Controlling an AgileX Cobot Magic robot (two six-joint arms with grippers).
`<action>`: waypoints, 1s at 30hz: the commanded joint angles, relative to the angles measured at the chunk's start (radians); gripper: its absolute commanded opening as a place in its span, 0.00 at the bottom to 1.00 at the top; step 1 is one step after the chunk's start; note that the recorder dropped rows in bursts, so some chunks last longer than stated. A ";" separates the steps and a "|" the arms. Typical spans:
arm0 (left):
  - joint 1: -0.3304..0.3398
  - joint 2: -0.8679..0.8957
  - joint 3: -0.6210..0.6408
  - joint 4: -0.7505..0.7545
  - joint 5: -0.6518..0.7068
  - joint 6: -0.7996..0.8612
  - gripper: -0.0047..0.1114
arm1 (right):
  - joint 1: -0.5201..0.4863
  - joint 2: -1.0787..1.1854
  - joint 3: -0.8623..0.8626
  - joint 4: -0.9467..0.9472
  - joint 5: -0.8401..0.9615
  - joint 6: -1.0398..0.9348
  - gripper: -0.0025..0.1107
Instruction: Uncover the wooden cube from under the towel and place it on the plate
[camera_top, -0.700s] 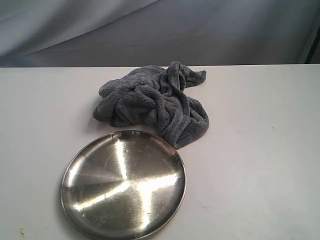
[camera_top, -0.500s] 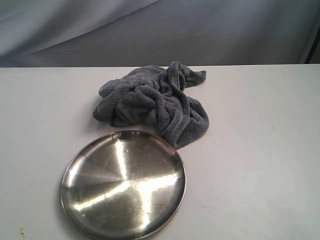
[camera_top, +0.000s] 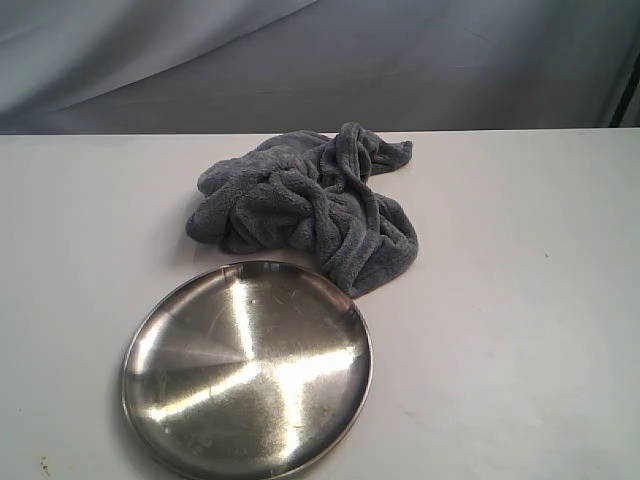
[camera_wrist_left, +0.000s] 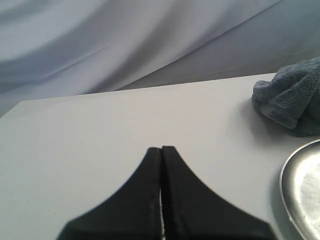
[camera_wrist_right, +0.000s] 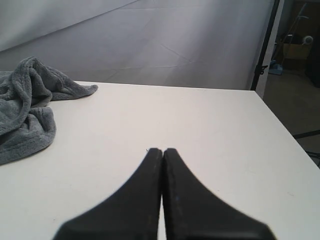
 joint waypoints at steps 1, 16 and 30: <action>0.000 -0.004 0.002 -0.005 0.001 -0.003 0.04 | -0.005 -0.004 0.004 0.005 -0.004 0.006 0.02; -0.001 -0.004 0.002 -0.005 0.001 -0.001 0.04 | -0.005 -0.004 0.004 0.005 -0.004 0.006 0.02; -0.001 -0.004 0.002 -0.005 0.001 -0.003 0.04 | -0.005 -0.004 0.004 0.571 -0.517 0.026 0.02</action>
